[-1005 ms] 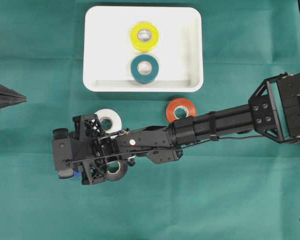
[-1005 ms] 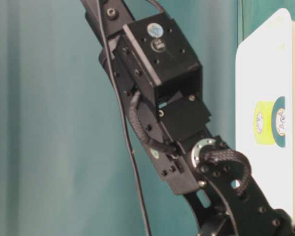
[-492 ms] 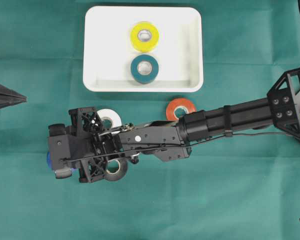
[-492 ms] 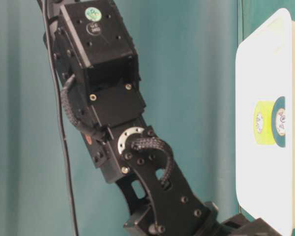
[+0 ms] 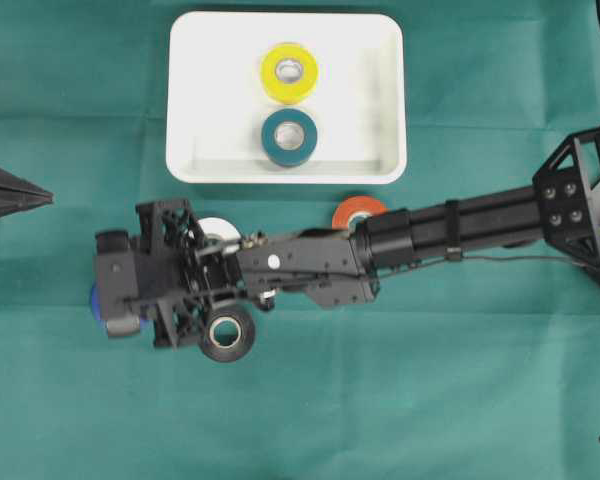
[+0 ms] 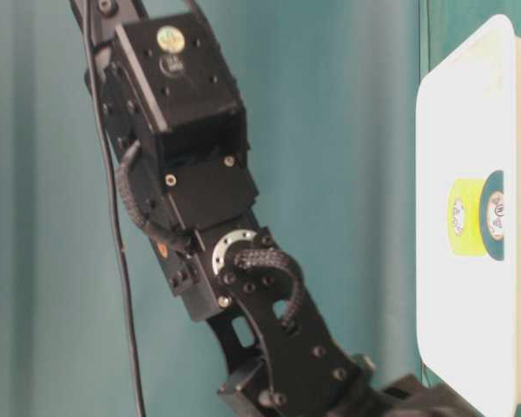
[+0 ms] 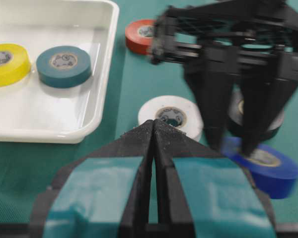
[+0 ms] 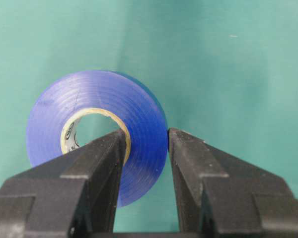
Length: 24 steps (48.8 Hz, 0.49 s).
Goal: Put the tape into the white case with the right arm.
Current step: 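Lower the right gripper and close it on the blue roll, then lift the blue roll and lower it into the white tray's left side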
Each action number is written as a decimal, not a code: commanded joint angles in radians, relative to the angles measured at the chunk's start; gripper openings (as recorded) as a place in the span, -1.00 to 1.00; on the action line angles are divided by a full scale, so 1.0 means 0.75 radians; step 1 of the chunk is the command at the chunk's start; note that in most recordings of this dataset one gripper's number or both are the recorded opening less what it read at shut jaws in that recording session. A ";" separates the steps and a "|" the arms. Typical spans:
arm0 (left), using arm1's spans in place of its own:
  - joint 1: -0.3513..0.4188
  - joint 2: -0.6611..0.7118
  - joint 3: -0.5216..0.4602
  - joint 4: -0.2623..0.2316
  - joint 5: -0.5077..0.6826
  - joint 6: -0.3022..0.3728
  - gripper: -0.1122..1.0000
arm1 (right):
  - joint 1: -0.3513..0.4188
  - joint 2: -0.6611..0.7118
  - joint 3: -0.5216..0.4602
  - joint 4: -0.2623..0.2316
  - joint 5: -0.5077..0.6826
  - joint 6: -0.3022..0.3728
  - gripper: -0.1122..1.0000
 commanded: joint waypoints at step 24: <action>0.004 0.008 -0.016 0.000 -0.008 -0.002 -0.79 | -0.307 -0.141 -0.018 -0.059 -0.012 -0.004 -0.78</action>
